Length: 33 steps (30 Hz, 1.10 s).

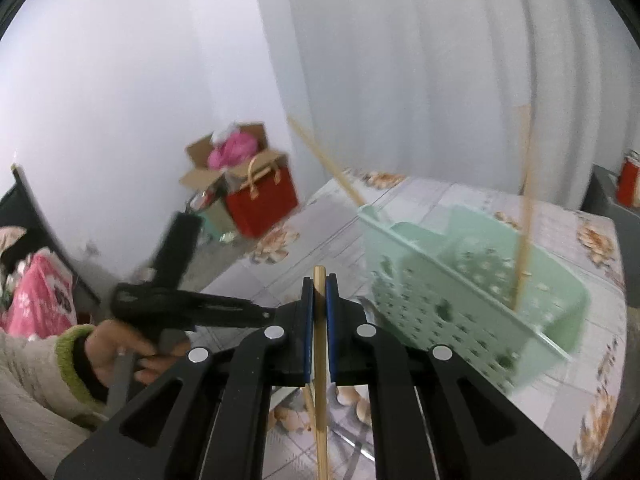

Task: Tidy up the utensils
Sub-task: 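Lift the chopstick toward the caddy with the right tool while the left tool grasps another chopstick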

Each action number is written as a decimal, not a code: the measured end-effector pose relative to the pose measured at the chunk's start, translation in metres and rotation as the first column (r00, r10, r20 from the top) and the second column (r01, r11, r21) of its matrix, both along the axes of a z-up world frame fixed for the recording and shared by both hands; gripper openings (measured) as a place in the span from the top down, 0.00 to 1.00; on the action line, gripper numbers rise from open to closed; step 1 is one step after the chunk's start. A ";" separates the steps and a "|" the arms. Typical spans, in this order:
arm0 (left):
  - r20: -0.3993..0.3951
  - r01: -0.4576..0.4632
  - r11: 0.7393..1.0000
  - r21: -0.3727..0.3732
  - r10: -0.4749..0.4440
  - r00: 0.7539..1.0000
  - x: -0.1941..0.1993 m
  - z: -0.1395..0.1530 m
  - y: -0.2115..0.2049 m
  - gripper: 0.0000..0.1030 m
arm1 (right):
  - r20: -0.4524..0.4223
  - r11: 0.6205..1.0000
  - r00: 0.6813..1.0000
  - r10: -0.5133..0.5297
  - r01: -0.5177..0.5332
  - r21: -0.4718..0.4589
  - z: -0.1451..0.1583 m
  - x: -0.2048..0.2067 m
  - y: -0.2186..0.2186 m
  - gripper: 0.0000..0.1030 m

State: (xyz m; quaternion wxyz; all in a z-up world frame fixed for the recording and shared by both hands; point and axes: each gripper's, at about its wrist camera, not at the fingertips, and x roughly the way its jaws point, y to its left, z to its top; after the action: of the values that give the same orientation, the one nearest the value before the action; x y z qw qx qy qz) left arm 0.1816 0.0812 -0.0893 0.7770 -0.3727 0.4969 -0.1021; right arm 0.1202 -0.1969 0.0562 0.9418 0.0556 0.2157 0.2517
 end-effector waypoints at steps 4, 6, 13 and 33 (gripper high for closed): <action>-0.036 -0.033 0.997 0.065 0.036 0.999 0.010 0.004 -0.007 0.83 | 0.030 0.997 0.998 -0.061 0.060 0.043 -0.003 -0.025 -0.019 0.94; -0.049 -0.045 0.995 0.090 0.050 0.998 0.010 0.005 -0.008 0.88 | 0.042 0.994 0.995 -0.088 0.085 0.069 -0.005 -0.037 -0.027 0.94; -0.048 -0.092 0.986 0.140 0.100 0.994 0.011 0.008 -0.014 0.91 | 0.056 0.976 0.986 -0.154 0.143 0.165 -0.015 -0.065 -0.053 0.94; 0.437 -0.076 0.994 0.073 0.036 0.899 -0.061 0.141 -0.013 0.97 | 0.110 0.944 0.967 -0.231 0.195 0.267 -0.009 -0.099 -0.091 0.94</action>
State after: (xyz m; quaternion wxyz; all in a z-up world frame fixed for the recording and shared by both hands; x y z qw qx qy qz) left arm 0.1209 0.0684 0.0514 0.8866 -0.3200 0.3039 -0.1383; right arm 0.0213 -0.2875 0.0475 0.9614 0.1810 0.1077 0.1772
